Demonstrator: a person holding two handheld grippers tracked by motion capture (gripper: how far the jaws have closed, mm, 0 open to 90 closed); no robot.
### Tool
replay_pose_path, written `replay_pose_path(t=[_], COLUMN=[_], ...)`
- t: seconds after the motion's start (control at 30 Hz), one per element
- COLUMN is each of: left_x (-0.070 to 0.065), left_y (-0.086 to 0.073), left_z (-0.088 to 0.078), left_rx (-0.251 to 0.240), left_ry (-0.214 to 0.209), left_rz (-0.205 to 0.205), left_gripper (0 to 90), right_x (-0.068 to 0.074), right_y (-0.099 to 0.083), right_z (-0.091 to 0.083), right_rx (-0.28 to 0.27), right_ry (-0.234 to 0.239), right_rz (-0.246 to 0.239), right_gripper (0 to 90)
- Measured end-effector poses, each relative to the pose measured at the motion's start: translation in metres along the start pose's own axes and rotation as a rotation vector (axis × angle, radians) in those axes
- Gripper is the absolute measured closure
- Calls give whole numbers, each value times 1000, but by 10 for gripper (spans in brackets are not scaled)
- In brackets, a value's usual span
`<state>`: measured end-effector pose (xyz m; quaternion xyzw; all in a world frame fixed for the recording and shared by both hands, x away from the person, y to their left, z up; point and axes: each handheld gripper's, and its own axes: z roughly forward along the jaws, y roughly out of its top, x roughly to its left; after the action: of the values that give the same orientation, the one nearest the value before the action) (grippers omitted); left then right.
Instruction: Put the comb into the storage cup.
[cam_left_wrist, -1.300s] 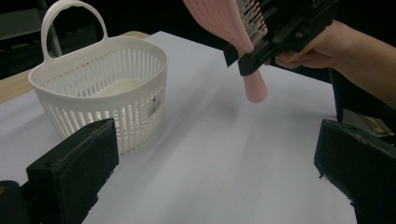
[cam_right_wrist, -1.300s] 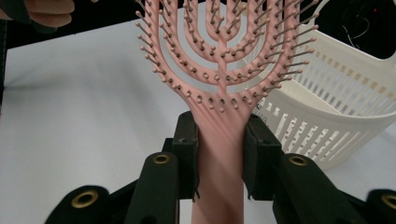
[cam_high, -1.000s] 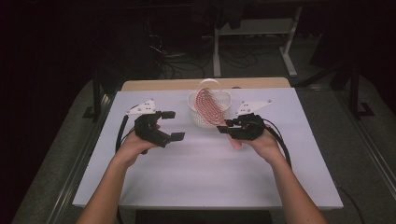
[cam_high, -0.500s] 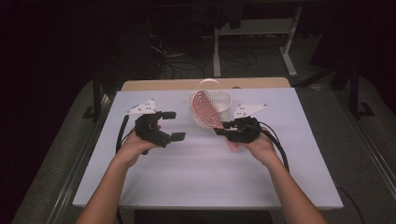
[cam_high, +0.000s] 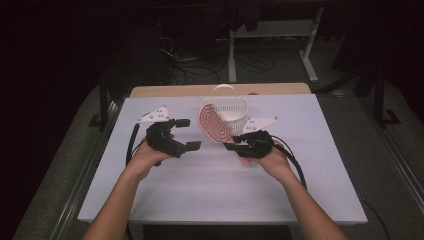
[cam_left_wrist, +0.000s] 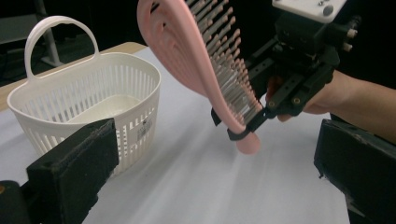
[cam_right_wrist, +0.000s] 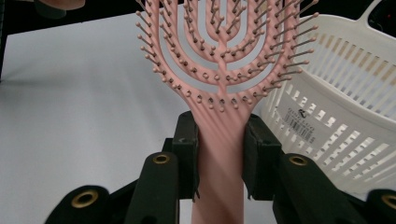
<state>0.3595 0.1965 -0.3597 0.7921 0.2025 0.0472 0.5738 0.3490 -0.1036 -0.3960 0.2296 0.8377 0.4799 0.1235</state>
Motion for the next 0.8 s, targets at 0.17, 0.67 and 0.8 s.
replay_pose_path(t=[0.17,0.67,0.8], left_x=[-1,-6,-8], left_y=[1,3,4], left_z=[2,8,10], left_rx=[4,12,15], left_ry=[7,36,44], left_rz=[-1,-7,-9], left_gripper=[0,0,0], right_x=[4,15,18], right_y=[0,0,0], right_z=[3,14,16], right_rx=[0,10,10], right_ry=[7,30,35], right_rz=[-6,-24,-23], right_gripper=[684,684,684])
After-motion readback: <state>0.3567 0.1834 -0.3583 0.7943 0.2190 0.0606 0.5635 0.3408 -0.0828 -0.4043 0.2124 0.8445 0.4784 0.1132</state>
